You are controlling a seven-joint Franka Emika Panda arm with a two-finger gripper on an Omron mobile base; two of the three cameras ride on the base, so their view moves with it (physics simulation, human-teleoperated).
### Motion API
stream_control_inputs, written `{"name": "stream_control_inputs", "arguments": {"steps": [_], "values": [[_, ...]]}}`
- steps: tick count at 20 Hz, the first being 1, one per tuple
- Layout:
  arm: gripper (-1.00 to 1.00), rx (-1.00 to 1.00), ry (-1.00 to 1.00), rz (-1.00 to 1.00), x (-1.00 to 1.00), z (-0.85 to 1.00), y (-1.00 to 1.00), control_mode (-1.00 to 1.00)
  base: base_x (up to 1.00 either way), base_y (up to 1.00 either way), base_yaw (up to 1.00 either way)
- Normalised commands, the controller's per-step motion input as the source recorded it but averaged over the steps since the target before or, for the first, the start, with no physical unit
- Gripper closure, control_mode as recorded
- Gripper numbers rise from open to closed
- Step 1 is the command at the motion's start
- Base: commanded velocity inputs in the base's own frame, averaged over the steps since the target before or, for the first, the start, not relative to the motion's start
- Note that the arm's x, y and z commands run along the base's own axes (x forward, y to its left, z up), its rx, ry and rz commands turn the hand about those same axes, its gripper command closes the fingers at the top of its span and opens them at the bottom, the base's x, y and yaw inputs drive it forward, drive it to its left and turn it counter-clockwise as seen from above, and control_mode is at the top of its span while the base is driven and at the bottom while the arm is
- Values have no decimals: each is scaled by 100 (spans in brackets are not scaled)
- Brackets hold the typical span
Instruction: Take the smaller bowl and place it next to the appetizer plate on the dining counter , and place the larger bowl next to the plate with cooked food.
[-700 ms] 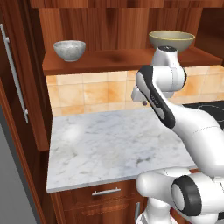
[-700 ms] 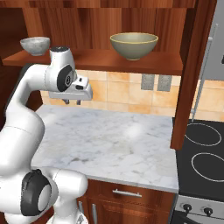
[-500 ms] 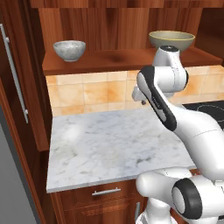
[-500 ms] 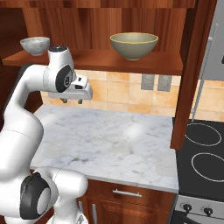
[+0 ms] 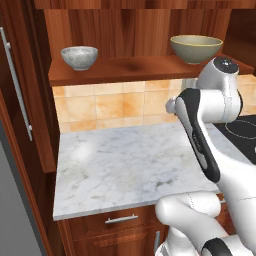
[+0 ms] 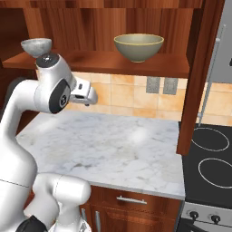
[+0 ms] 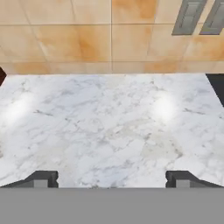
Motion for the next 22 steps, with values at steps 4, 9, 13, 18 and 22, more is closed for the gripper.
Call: {"name": "stream_control_inputs", "arguments": {"steps": [4, 9, 13, 18, 22], "values": [[-100, 2, -31, -11, -45, 56, -36, -100, 0, 0, 0], [-100, 13, -27, -12, -28, 72, -29, -100, 0, 0, 0], [-100, 24, -30, -16, -9, 80, -26, -100, 0, 0, 0], [-100, 28, -17, -17, -3, 60, -33, -100, 0, 0, 0], [-100, 27, 0, -21, 0, 35, -47, -100, 0, 0, 0]]}}
